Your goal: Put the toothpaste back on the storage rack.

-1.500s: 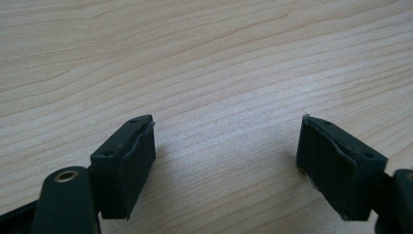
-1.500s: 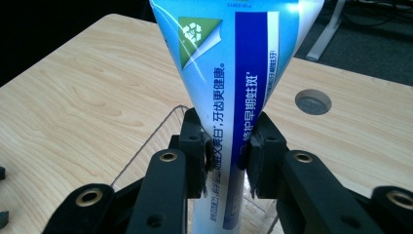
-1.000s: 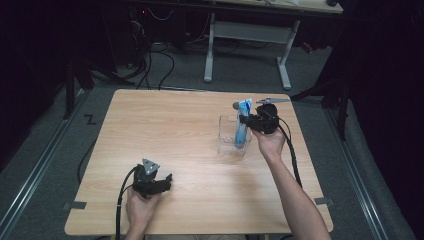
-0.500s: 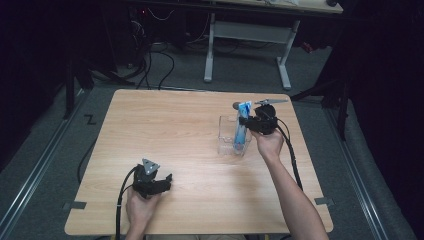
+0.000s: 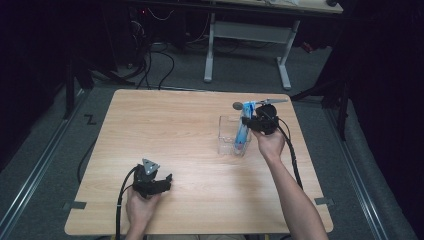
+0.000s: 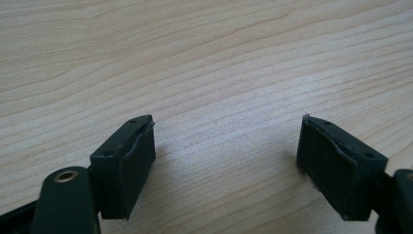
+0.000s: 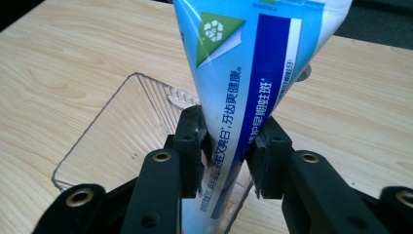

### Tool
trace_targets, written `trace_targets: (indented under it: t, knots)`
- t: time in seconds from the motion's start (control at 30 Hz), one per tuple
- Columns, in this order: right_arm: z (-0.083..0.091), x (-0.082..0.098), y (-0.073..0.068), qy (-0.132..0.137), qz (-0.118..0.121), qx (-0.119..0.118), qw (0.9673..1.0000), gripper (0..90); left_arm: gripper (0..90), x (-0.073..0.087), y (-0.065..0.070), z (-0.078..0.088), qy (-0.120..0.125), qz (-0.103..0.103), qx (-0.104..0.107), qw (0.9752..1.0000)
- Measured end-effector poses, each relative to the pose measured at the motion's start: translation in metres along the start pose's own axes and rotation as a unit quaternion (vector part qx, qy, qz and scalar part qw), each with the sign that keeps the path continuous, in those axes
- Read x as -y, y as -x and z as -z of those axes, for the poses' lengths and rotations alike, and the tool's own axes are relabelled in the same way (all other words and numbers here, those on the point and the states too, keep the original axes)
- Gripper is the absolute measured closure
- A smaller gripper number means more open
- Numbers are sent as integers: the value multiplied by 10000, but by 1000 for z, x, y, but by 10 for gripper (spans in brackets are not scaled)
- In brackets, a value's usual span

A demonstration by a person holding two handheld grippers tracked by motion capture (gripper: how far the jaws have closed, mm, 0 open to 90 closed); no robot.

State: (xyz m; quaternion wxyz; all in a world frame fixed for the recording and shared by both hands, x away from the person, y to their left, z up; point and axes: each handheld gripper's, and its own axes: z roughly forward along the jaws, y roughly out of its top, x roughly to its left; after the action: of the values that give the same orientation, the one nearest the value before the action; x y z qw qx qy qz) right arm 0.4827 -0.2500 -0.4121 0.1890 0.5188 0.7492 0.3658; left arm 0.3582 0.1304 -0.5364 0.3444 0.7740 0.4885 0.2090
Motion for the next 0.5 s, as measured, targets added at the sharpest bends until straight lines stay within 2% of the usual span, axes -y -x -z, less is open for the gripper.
trace_targets:
  t: [0.1, 0.2, 0.5]
  knots:
    - [-2, 0, -1, -22, 19, 49, 10000, 655, 222, 0, 0, 0, -2, -1, 2, 10000]
    - [-4, 1, -3, -66, 93, 209, 9997, 602, 222, 0, 0, 0, 1, 0, 0, 10000]
    - [1, 1, -6, 10, 242, 290, 9993, 506, 222, 0, 0, 0, -1, -1, -1, 10000]
